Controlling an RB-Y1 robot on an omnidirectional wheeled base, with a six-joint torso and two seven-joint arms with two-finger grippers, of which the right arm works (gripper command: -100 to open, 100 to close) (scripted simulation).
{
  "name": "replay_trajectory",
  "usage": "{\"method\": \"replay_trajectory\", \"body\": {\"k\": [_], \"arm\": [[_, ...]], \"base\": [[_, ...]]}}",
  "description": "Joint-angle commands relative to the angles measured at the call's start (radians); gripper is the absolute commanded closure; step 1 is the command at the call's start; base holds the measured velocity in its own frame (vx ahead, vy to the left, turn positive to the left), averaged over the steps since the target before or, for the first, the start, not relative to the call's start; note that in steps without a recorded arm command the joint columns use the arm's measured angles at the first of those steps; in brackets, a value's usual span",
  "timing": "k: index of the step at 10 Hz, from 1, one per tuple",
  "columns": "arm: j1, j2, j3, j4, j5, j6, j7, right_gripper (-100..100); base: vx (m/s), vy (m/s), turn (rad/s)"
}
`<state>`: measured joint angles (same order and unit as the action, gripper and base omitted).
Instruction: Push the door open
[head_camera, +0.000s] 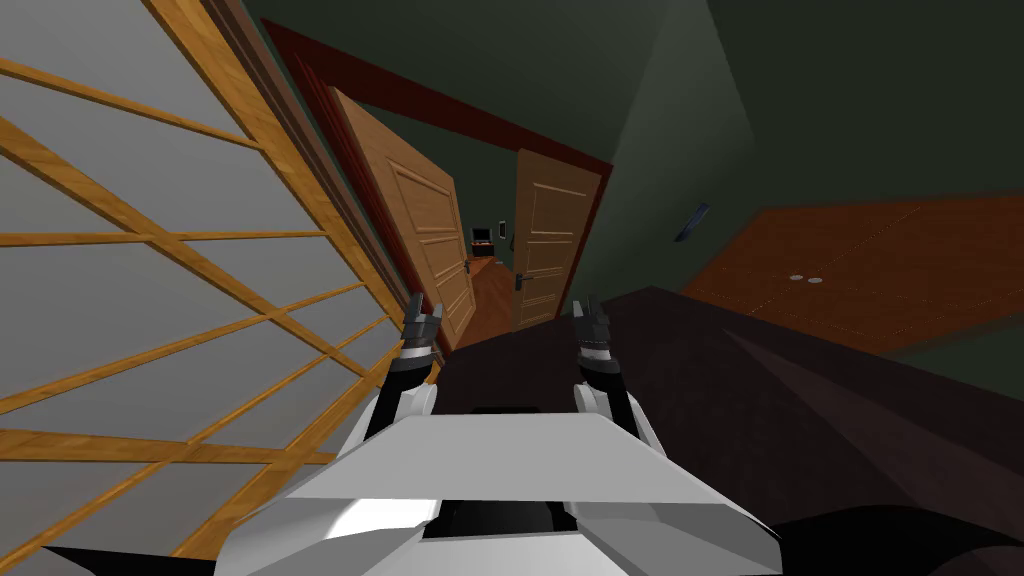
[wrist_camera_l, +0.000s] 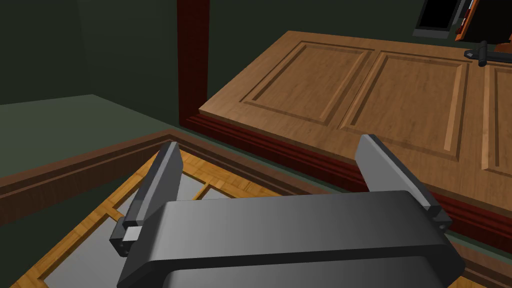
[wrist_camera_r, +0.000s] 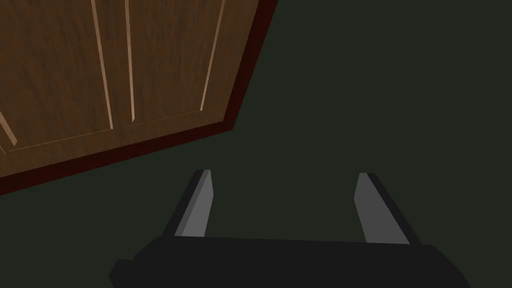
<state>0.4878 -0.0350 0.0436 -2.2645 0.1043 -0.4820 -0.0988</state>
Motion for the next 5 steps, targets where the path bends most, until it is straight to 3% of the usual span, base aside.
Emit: {"method": "replay_trajectory", "body": {"k": [1, 5], "arm": [[-0.025, -0.007, -0.001, 0.044, 0.007, -0.002, -0.013, -100], [-0.076, -0.021, -0.002, 0.131, 0.020, -0.005, -0.039, -100]], "base": [[0.114, 0.083, 0.020], [0.086, -0.040, 0.021]]}}
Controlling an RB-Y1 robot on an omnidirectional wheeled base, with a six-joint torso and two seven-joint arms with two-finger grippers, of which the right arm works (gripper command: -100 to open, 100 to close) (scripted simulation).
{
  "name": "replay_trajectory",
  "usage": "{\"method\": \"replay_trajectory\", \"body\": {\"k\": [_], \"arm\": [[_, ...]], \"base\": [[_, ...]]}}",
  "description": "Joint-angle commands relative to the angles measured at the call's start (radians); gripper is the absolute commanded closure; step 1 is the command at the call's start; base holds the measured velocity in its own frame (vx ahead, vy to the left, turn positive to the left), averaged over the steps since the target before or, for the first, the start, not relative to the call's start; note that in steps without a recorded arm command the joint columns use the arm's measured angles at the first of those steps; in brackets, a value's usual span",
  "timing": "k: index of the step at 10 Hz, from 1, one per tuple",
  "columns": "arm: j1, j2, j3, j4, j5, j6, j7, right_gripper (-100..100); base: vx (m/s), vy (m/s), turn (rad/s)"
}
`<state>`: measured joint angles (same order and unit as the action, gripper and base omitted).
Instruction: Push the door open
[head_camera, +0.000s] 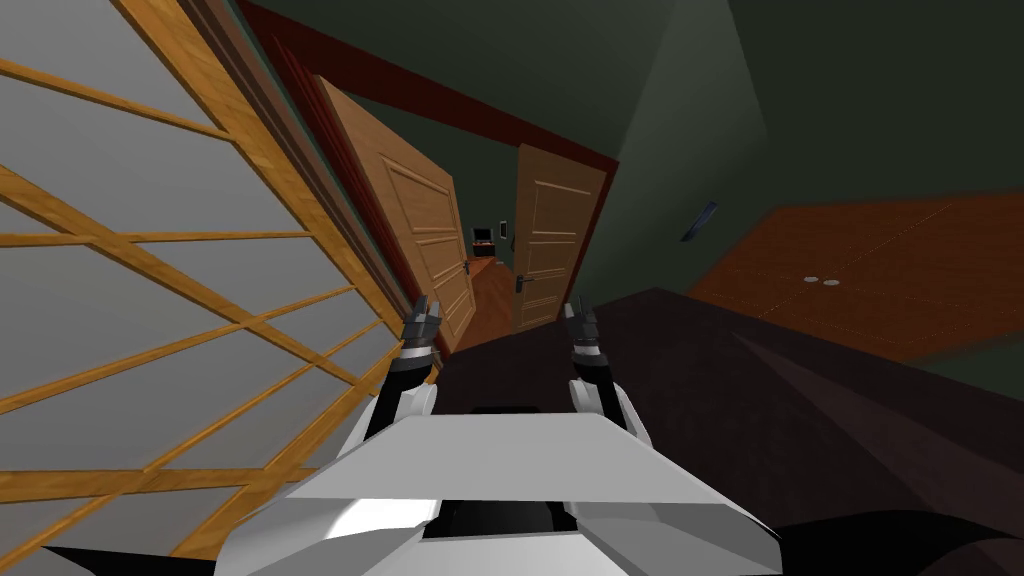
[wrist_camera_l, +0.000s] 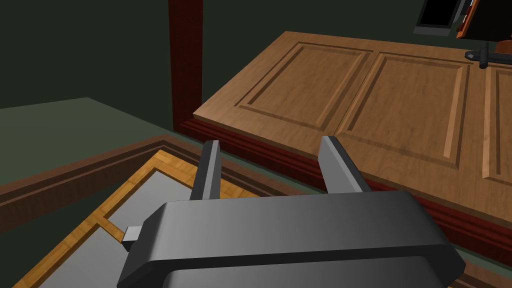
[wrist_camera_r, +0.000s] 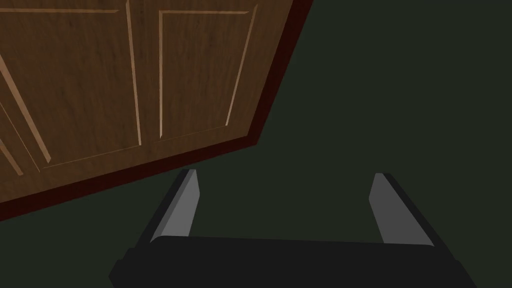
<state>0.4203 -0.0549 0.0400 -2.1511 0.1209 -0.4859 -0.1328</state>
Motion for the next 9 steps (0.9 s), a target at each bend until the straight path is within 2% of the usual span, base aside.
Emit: {"method": "replay_trajectory", "body": {"k": [1, 4, 5, 7, 8, 9], "arm": [[-0.024, -0.005, 0.001, 0.044, 0.007, -0.003, -0.012, -100], [-0.080, -0.019, 0.000, 0.132, 0.022, -0.006, -0.041, -100], [-0.080, -0.019, 0.000, 0.141, 0.022, -0.006, -0.041, -100], [-0.123, -0.029, -0.001, 0.205, 0.034, -0.010, -0.063, -100], [-0.123, -0.029, -0.001, 0.215, 0.034, -0.010, -0.063, -100], [-0.145, -0.034, -0.002, 0.251, 0.040, -0.011, -0.074, -100]], "base": [[0.085, -0.022, 0.021], [0.097, -0.017, 0.023], [0.057, -0.010, 0.012], [0.058, -0.008, 0.023], [0.056, -0.023, 0.014], [0.063, -0.030, 0.018]]}}
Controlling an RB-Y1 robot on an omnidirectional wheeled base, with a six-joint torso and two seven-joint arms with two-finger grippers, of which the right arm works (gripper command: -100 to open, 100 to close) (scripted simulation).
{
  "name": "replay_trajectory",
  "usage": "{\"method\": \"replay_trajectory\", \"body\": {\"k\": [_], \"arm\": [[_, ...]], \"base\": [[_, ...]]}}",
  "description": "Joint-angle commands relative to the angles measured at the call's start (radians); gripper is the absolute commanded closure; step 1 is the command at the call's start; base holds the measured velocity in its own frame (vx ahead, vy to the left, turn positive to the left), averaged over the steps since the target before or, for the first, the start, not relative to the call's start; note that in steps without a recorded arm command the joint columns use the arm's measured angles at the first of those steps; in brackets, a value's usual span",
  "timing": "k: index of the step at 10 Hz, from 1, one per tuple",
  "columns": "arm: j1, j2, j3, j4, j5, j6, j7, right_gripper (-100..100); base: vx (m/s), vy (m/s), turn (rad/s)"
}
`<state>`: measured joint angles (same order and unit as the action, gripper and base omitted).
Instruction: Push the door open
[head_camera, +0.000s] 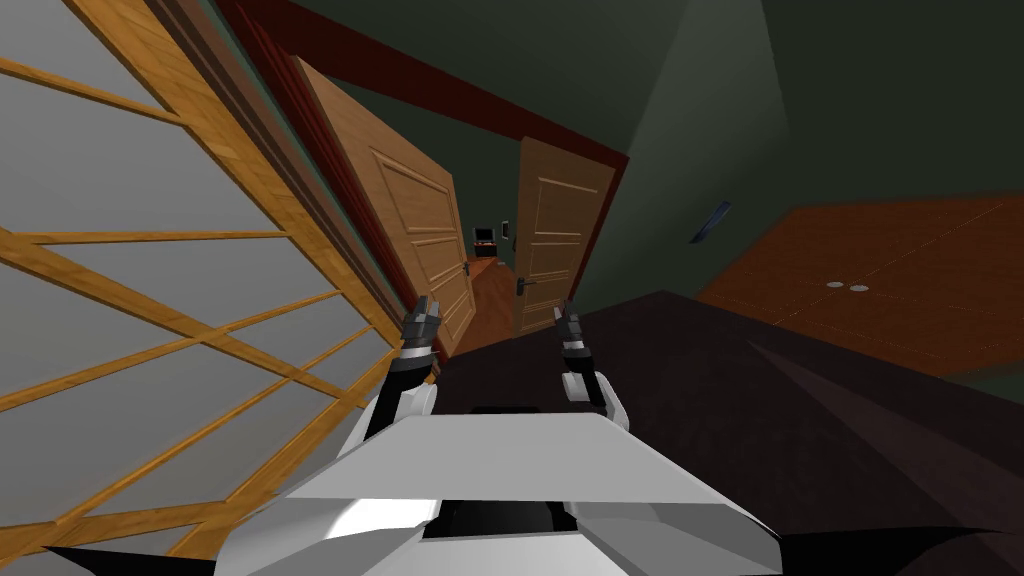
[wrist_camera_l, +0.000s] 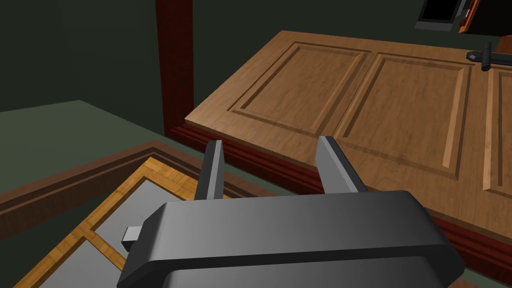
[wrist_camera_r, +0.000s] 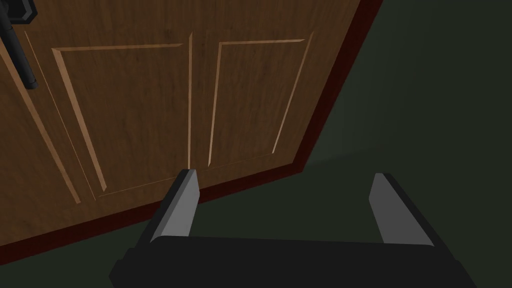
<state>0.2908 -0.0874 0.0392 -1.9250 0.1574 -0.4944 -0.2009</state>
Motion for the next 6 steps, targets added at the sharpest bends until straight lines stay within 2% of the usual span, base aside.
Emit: {"method": "replay_trajectory", "body": {"k": [1, 2, 3, 4, 6], "arm": [[-0.039, -0.007, -0.002, 0.050, 0.009, -0.004, -0.018, -100], [-0.039, -0.007, -0.002, 0.068, 0.009, -0.004, -0.018, -100], [-0.064, -0.013, -0.002, 0.099, 0.016, -0.006, -0.030, -100], [-0.064, -0.013, -0.002, 0.110, 0.016, -0.006, -0.030, -100], [-0.114, -0.025, -0.004, 0.180, 0.029, -0.009, -0.056, -100]], "base": [[0.081, -0.019, 0.033], [0.059, -0.010, 0.015], [0.055, -0.013, 0.019], [0.047, -0.013, 0.013], [0.073, -0.022, 0.022]]}}
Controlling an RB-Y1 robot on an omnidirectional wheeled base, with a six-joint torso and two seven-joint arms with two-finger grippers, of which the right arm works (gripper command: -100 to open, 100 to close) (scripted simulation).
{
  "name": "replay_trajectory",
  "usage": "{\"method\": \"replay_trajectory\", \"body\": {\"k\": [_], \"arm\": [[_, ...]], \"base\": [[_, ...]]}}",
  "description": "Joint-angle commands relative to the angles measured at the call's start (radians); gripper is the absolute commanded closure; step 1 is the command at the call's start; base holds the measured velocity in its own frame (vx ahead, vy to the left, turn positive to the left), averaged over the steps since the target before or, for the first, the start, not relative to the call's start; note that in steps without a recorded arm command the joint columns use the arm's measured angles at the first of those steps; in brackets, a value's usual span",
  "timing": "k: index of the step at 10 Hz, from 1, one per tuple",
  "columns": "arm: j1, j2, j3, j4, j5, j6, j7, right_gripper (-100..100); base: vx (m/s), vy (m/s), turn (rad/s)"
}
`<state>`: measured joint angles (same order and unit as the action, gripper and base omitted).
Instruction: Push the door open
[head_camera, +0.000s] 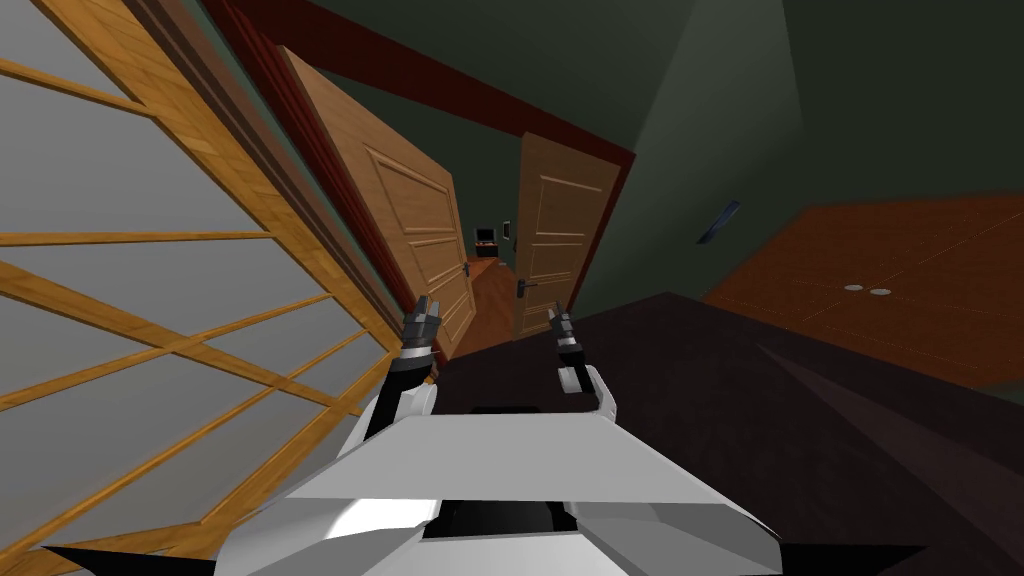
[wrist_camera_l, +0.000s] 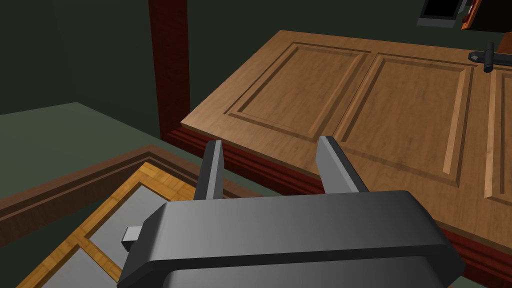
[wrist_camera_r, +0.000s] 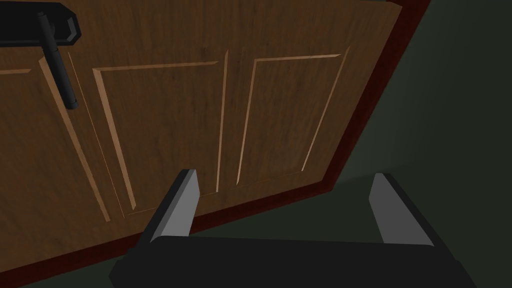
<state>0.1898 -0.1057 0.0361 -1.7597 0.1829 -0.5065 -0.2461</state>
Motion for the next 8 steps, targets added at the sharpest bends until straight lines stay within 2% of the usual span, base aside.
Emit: {"method": "replay_trajectory", "body": {"k": [1, 3, 4, 5, 6, 8], "arm": [[-0.013, -0.006, -0.001, 0.031, 0.003, 0.003, -0.011, -100], [-0.064, -0.018, -0.002, 0.099, 0.017, -0.001, -0.037, -100], [-0.064, -0.018, -0.002, 0.121, 0.017, -0.001, -0.037, -100], [-0.091, -0.024, -0.003, 0.155, 0.024, -0.003, -0.050, -100], [-0.091, -0.024, -0.003, 0.166, 0.024, -0.003, -0.050, -100], [-0.144, -0.036, -0.004, 0.242, 0.038, -0.007, -0.078, -100]], "base": [[0.057, -0.025, 0.021], [0.064, -0.020, 0.029], [0.063, -0.017, 0.016], [0.056, -0.032, 0.019], [0.042, -0.020, 0.017], [0.065, -0.015, 0.027]]}}
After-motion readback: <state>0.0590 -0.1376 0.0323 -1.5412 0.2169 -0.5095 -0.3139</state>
